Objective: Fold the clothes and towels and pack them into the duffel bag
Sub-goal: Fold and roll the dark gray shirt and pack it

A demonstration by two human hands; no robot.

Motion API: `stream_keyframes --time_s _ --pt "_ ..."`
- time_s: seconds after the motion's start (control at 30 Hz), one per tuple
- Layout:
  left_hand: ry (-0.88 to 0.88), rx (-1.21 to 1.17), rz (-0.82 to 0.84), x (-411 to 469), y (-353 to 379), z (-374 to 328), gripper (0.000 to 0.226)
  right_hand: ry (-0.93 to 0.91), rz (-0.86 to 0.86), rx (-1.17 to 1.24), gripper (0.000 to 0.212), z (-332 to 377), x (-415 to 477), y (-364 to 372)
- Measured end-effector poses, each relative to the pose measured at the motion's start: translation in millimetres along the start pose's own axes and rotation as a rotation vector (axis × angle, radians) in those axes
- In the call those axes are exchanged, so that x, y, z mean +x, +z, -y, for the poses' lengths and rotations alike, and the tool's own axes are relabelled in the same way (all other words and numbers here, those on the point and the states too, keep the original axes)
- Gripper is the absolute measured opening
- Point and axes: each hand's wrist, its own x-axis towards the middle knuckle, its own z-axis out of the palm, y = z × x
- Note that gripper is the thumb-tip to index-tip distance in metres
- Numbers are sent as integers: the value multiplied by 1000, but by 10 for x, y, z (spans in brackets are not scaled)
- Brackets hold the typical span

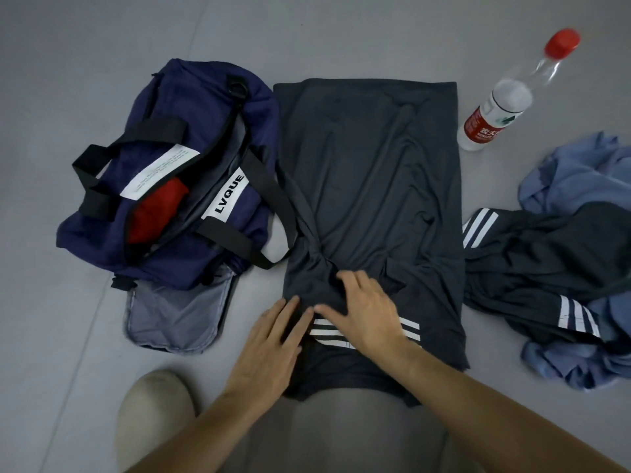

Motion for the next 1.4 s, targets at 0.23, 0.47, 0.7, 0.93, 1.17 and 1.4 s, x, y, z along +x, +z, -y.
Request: stream_keyframes --time_s 0.23,0.47,0.7,0.93,1.17,1.4 --pt "-31 88 196 -386 123 14 71 -226 -200 -150 35 -316 -48 -98" --pt "253 29 242 -333 52 -54 87 -380 216 -518 98 -1182 -890 -210" --pt "305 116 374 -249 -64 56 99 -343 234 -481 108 -1314 -1258 -34" --pt "330 273 194 -284 7 52 98 -395 189 -484 101 -1493 -1296 -25" --pt "70 129 11 -151 142 -164 76 -316 92 -472 69 -1443 -1483 182" --pt "58 18 35 115 -176 -146 32 -278 1 -263 47 -1306 -1343 -44"
